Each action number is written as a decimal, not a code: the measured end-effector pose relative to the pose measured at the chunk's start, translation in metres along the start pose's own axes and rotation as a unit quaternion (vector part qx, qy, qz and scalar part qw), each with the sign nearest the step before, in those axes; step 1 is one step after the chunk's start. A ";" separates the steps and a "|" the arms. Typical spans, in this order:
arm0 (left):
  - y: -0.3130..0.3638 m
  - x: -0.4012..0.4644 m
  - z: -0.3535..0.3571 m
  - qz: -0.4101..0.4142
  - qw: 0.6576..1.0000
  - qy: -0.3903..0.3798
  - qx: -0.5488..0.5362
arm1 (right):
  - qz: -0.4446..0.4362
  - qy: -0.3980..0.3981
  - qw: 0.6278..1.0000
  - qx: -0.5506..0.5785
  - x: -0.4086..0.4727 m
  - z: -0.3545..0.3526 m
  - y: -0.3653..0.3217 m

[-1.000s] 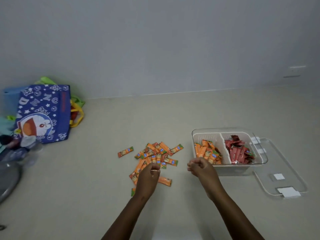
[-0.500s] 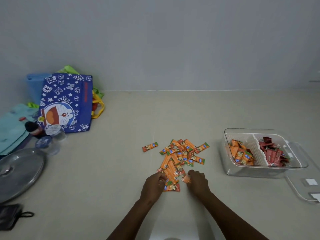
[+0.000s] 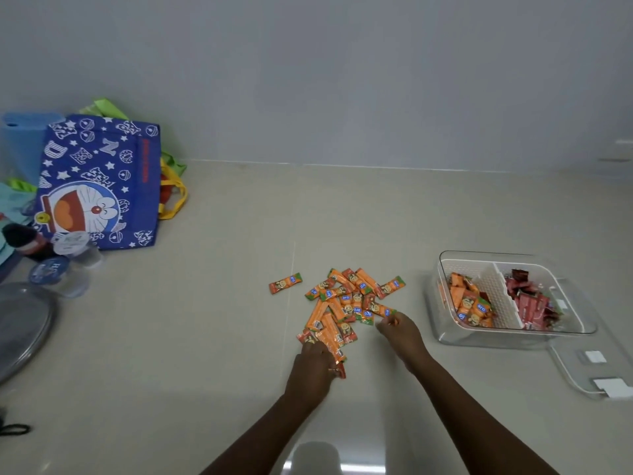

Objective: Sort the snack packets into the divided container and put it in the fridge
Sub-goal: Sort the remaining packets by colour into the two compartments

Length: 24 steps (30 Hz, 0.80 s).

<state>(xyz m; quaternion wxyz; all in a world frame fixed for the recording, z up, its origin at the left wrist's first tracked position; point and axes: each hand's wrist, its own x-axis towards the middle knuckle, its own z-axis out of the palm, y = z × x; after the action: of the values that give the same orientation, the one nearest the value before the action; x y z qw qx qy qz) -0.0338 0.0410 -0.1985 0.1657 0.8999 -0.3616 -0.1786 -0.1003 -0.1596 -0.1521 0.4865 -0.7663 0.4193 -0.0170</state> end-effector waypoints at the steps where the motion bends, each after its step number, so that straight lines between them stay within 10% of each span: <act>1: 0.002 0.000 -0.002 -0.006 0.999 0.012 -0.038 | -0.025 0.008 0.999 -0.039 0.008 -0.001 -0.001; 13: -0.004 0.019 -0.048 -0.247 0.894 0.067 -0.367 | -0.061 -0.033 0.959 -0.276 0.056 0.016 0.011; 20: -0.001 0.026 -0.019 -0.348 0.903 0.045 -0.246 | 0.043 -0.073 0.996 0.019 0.031 0.005 -0.002; 24: -0.003 0.033 -0.014 -0.335 0.930 0.054 -0.138 | 0.039 -0.008 0.999 0.009 0.046 0.001 -0.011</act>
<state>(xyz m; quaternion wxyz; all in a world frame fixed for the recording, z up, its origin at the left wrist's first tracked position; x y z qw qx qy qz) -0.0035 0.0217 -0.1944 0.2386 0.9452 -0.0015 -0.2227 -0.0624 -0.1872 -0.1619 0.4969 -0.7453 0.4446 0.0043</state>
